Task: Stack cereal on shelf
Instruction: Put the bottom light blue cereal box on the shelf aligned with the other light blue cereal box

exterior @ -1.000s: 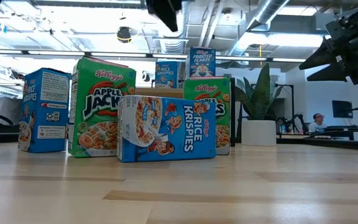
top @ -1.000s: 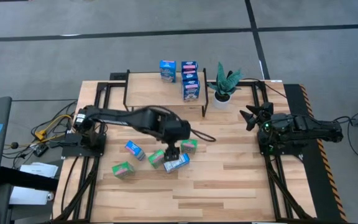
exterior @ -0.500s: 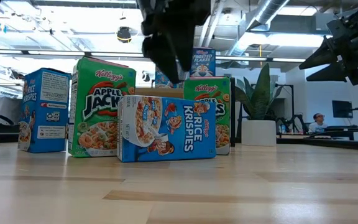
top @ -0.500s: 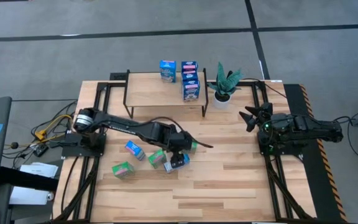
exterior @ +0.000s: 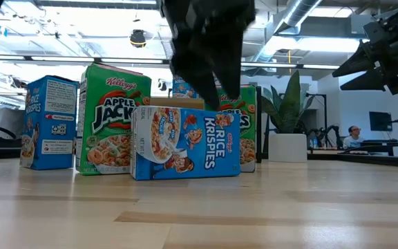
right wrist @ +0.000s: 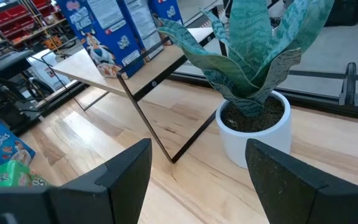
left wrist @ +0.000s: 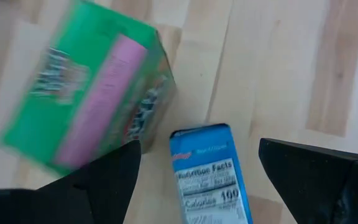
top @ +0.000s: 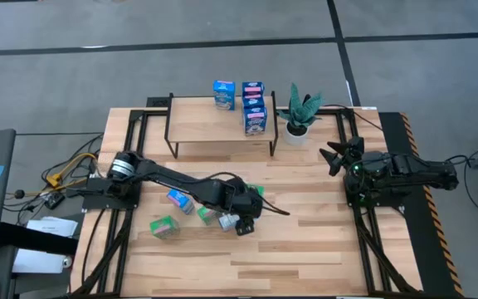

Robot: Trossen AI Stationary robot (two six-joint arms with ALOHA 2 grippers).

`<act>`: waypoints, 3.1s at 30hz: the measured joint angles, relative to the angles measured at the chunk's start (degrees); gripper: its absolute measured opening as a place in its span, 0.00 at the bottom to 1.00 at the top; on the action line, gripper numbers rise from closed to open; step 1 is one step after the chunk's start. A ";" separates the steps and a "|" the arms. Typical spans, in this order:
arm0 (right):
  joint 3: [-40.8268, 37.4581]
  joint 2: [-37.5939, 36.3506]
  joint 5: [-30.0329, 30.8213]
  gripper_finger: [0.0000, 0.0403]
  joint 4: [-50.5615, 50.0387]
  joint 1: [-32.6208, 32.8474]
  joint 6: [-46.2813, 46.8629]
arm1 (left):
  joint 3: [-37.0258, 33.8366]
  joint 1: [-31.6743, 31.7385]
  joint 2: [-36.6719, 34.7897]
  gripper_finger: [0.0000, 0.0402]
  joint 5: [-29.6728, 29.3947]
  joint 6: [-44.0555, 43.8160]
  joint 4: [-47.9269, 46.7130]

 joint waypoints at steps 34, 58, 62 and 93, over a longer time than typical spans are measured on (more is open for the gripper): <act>0.00 0.81 -0.07 0.71 -0.10 0.01 0.22 | 0.09 2.25 3.10 0.47 3.63 0.00 1.87; 0.00 0.81 -0.02 0.71 -0.12 0.01 0.22 | 0.37 2.34 3.02 0.36 6.13 -2.05 0.30; 0.00 0.81 -0.02 0.71 -0.13 0.01 0.23 | 1.50 2.34 3.02 0.36 6.47 -2.19 0.06; -0.01 0.81 1.60 0.71 -0.05 -0.05 -0.01 | 17.76 7.35 -23.63 0.37 -27.71 17.16 -1.43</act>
